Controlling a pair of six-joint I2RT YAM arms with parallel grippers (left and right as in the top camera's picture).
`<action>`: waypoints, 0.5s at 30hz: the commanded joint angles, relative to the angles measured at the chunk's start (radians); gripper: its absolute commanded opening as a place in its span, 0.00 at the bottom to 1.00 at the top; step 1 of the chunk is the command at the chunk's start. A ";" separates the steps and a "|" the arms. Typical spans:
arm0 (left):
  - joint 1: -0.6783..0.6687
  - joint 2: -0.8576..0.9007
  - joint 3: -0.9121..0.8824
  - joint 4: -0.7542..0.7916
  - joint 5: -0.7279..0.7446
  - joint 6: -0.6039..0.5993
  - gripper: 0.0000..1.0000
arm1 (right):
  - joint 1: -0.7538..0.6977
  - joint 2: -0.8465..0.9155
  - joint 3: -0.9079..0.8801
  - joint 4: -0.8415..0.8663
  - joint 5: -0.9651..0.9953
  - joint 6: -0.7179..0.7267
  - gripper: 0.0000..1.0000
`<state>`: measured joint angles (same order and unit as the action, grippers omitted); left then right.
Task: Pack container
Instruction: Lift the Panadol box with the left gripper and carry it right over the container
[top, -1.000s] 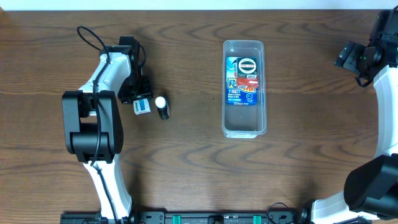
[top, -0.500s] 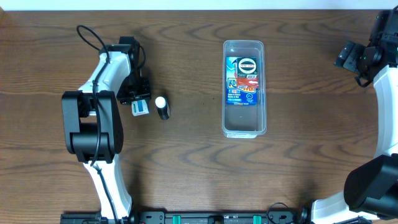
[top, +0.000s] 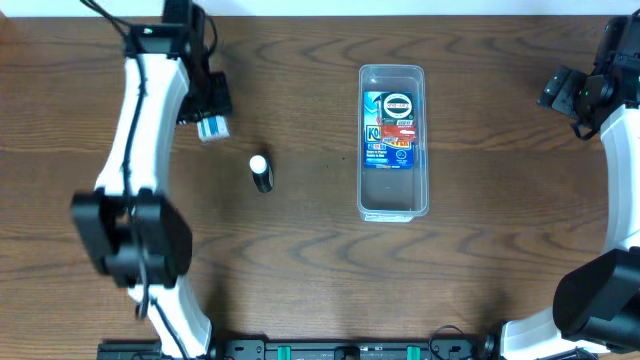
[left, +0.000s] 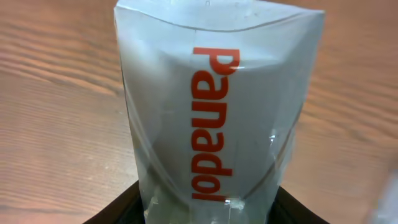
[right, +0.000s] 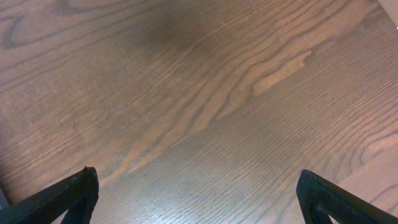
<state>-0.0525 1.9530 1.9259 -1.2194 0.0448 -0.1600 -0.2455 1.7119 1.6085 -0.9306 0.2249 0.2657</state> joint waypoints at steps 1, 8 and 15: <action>-0.073 -0.116 0.024 -0.019 0.000 -0.008 0.51 | -0.005 0.009 0.000 -0.002 0.010 -0.012 0.99; -0.286 -0.269 0.024 -0.068 -0.001 -0.141 0.51 | -0.005 0.009 0.000 -0.002 0.010 -0.012 0.99; -0.519 -0.264 0.022 -0.035 -0.009 -0.292 0.51 | -0.005 0.009 0.000 -0.002 0.010 -0.012 0.99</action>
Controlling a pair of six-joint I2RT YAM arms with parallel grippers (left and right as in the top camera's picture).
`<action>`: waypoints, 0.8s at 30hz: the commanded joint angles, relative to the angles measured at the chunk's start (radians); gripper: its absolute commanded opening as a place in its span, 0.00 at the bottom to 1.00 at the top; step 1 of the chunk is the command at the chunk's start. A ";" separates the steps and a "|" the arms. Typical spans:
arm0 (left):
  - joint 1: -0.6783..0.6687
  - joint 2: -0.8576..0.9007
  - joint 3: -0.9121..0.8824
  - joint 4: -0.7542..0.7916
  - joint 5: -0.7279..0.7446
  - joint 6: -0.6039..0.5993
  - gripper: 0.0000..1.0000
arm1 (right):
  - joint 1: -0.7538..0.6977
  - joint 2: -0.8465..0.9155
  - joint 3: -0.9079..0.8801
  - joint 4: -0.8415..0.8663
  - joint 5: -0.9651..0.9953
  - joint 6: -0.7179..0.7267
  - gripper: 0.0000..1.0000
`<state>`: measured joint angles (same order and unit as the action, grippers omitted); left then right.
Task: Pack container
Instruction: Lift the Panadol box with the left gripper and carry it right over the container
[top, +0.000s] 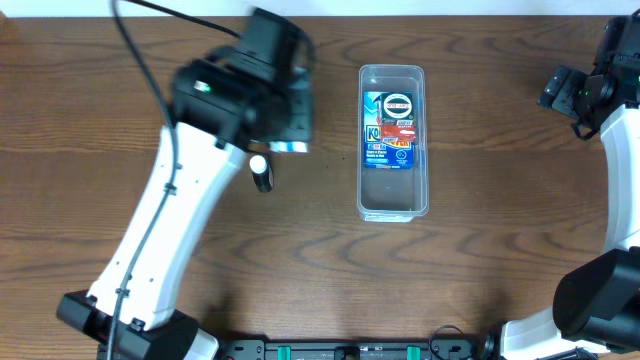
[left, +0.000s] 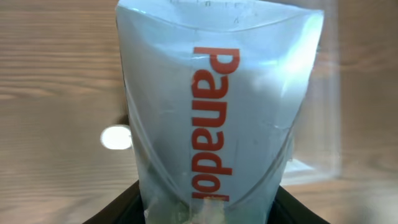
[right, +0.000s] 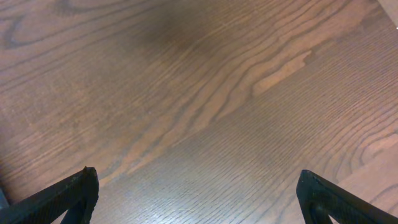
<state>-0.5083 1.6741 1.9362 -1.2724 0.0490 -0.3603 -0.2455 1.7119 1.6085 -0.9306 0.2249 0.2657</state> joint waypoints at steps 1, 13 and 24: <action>-0.089 0.023 0.012 0.034 -0.017 -0.107 0.51 | -0.005 0.009 0.000 -0.002 0.011 -0.012 0.99; -0.268 0.183 0.012 0.135 -0.018 -0.238 0.51 | -0.005 0.009 0.000 -0.002 0.010 -0.013 0.99; -0.322 0.353 0.012 0.218 -0.058 -0.316 0.51 | -0.005 0.009 0.000 -0.002 0.010 -0.013 0.99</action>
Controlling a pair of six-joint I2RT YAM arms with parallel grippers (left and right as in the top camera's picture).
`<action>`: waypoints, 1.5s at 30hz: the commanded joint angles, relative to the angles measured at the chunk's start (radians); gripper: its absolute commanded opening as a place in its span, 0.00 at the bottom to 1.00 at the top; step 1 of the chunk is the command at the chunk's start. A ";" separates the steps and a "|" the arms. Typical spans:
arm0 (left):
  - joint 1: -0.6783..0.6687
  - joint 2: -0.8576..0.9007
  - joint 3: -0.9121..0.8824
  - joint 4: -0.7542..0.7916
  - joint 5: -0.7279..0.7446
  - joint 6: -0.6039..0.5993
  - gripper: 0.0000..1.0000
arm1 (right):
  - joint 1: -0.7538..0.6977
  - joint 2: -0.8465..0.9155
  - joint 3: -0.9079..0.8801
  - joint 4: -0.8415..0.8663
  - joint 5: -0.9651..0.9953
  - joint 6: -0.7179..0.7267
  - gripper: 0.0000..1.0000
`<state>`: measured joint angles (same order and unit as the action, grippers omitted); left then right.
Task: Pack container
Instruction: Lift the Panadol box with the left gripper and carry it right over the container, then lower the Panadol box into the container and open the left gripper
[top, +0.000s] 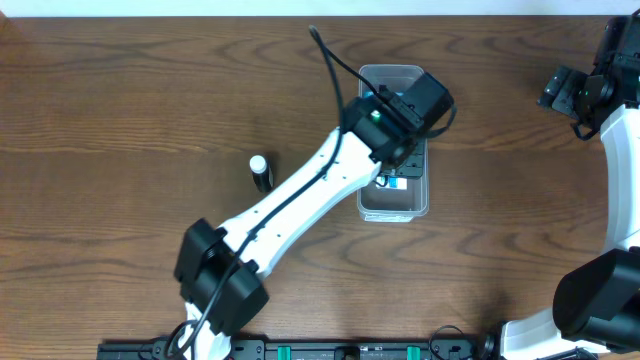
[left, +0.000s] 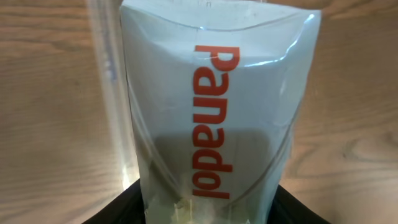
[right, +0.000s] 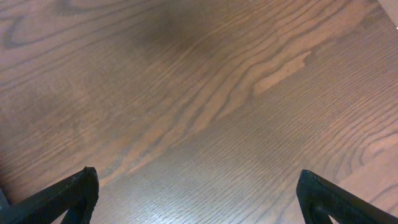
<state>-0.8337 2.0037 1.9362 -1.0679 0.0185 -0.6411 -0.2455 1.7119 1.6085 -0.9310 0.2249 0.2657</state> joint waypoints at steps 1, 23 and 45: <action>0.003 0.035 0.012 0.023 -0.028 -0.035 0.51 | -0.005 0.009 0.000 -0.002 0.010 -0.012 0.99; -0.018 0.185 0.010 0.050 -0.027 -0.035 0.51 | -0.005 0.009 0.000 -0.002 0.010 -0.012 0.99; -0.025 0.247 -0.001 0.064 -0.027 -0.072 0.52 | -0.005 0.009 0.000 -0.001 0.010 -0.012 0.99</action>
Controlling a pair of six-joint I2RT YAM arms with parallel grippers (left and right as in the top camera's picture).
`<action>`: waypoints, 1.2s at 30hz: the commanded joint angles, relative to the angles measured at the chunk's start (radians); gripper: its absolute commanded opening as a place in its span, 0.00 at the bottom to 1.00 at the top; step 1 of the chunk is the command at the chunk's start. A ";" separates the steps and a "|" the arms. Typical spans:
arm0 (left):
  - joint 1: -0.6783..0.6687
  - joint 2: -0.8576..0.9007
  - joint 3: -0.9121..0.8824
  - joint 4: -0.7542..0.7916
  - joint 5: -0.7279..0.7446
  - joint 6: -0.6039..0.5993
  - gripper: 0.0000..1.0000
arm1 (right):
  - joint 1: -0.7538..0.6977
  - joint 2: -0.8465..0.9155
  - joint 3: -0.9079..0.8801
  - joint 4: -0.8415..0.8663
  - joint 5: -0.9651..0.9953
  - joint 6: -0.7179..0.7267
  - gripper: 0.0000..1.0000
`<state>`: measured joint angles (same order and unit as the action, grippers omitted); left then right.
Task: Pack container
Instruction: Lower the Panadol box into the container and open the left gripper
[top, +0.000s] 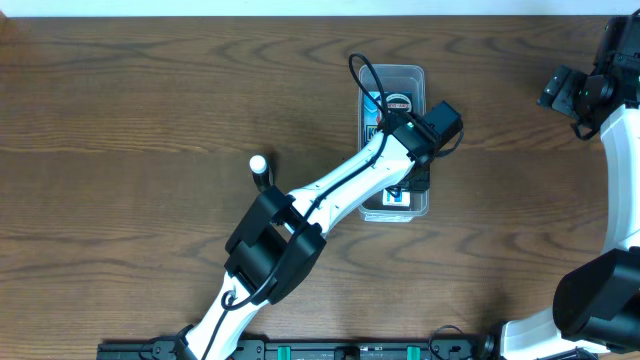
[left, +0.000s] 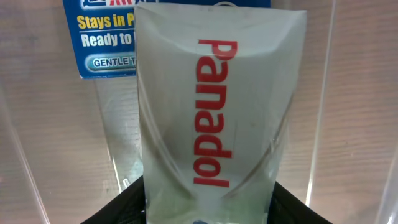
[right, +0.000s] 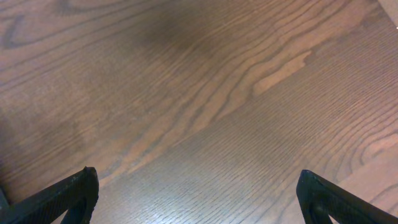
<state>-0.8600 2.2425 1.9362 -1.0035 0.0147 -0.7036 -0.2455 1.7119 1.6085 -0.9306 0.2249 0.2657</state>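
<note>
A clear plastic container (top: 392, 69) stands at the table's centre right, with a blue printed pack (top: 386, 105) lying in its far half. My left gripper (top: 404, 186) reaches into its near half, shut on a white Panadol pack (left: 214, 112). In the left wrist view the pack stands between the container's clear walls (left: 323, 106), just in front of the blue pack (left: 106, 37), and hides most of my left gripper (left: 208, 208). A small black bottle with a white cap (top: 260, 171) lies left of the container. My right gripper (right: 198, 199) hangs open over bare wood.
The right arm (top: 585, 90) is parked at the table's far right edge, away from the container. The left arm's white links (top: 320, 200) stretch diagonally from the near edge to the container, passing close to the bottle.
My left gripper, still shut on the Panadol pack, was over the container's right side and is now lower, between the walls of its near half. The right arm has not moved.
My left gripper first held the Panadol pack at the table's far left. It then held the pack above the bottle, left of the container, then over the container, and now inside it. The right gripper stayed open and still throughout.
</note>
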 joint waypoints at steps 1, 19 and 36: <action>0.001 0.008 -0.001 0.000 -0.024 -0.013 0.52 | -0.004 0.009 0.000 -0.002 0.010 -0.012 0.99; -0.006 0.010 -0.002 0.030 -0.009 -0.043 0.52 | -0.004 0.009 0.000 -0.002 0.011 -0.012 0.99; -0.005 0.010 -0.002 0.031 -0.004 -0.023 0.53 | -0.004 0.009 0.000 -0.002 0.010 -0.012 0.99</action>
<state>-0.8604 2.2425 1.9362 -0.9653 0.0158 -0.7349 -0.2455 1.7119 1.6085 -0.9306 0.2249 0.2657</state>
